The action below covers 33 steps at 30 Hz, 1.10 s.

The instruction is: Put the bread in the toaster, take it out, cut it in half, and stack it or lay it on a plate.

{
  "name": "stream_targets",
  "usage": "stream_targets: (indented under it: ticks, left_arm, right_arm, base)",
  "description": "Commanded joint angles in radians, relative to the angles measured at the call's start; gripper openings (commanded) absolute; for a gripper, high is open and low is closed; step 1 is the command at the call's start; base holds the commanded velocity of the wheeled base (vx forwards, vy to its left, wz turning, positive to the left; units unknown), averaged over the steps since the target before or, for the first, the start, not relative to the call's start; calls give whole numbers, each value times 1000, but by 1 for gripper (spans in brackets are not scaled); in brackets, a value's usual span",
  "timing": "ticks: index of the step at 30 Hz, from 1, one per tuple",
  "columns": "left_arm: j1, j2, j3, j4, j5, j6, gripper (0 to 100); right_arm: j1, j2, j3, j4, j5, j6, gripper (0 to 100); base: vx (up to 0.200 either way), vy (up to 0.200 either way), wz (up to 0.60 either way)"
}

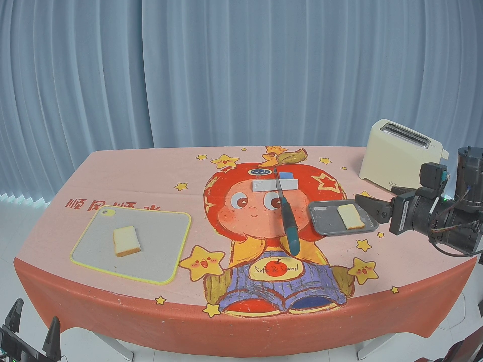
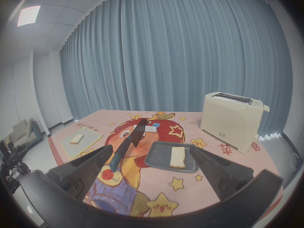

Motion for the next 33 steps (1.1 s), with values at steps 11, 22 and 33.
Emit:
stream_targets:
  ticks: [11,22,33]
  left_arm:
    - [0,-10,18,-2,1,1,100]
    - [0,-10,18,0,1,0,100]
    - [0,-10,18,0,1,-2,100]
  right_arm:
    - [32,-5,9,-1,1,0,100]
    - [50,-10,16,-1,1,0,100]
    - [72,-2,26,1,1,0,100]
  base:
    - [0,0,0]
    - [0,127,0]
    - [0,200,0]
